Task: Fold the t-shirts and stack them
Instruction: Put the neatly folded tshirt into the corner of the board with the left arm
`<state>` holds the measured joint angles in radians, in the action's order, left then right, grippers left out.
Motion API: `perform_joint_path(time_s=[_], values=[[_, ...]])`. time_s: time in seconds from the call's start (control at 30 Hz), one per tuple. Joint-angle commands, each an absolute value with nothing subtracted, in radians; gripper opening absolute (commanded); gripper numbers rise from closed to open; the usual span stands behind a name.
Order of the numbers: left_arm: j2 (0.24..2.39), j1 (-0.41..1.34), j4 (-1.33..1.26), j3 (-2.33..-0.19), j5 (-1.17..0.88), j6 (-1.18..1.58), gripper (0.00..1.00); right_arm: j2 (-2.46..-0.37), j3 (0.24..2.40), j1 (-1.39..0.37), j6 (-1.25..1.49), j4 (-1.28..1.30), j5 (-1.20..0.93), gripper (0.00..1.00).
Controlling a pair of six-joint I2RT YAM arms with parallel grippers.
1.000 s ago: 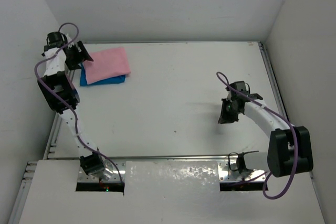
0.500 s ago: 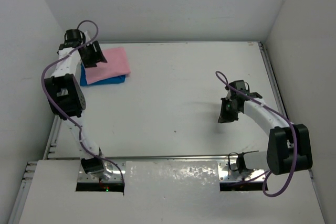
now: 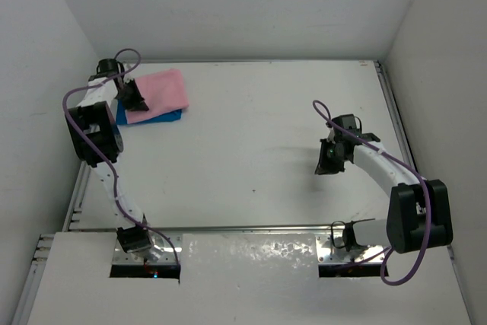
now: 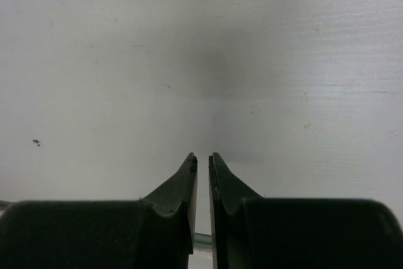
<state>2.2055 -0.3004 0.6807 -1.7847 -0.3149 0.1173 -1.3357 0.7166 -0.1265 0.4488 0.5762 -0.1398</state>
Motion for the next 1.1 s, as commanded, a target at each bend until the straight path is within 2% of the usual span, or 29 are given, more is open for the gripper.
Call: perform_joint_path(time_s=[0.0,0.07,0.1,0.17,0.23,0.3,0.57,0.8,1.07], values=[[2.203,-0.31,0.709,-1.805,-0.288,0.112,0.03,-1.318,0.73,-0.121,0.462,0.543,-0.149,0.11],[2.159,-0.311,0.706,-1.818,-0.294,0.123,0.04,-1.321,0.736,-0.121,0.463,0.542,-0.15,0.12],[2.14,-0.313,0.703,-1.821,-0.285,0.132,0.15,-1.321,0.738,-0.121,0.465,0.535,-0.152,0.11],[2.079,-0.318,0.686,-1.819,-0.284,0.162,0.21,-1.322,0.738,-0.121,0.472,0.529,-0.159,0.12],[2.021,-0.324,0.683,-1.807,-0.249,0.207,0.41,-1.327,0.733,-0.121,0.485,0.517,-0.17,0.12],[1.987,-0.322,0.657,-1.76,-0.227,0.233,0.51,-1.322,0.719,-0.123,0.492,0.5,-0.181,0.12],[1.87,-0.347,0.574,-1.449,-0.201,0.319,0.52,-1.284,0.693,-0.12,0.508,0.491,-0.189,0.12],[1.801,-0.391,0.494,-1.347,-0.16,0.391,0.51,-1.252,0.67,-0.12,0.495,0.506,-0.173,0.12],[1.853,-0.437,0.347,-1.315,-0.285,0.313,0.46,-1.23,0.667,-0.114,0.48,0.528,-0.163,0.12]])
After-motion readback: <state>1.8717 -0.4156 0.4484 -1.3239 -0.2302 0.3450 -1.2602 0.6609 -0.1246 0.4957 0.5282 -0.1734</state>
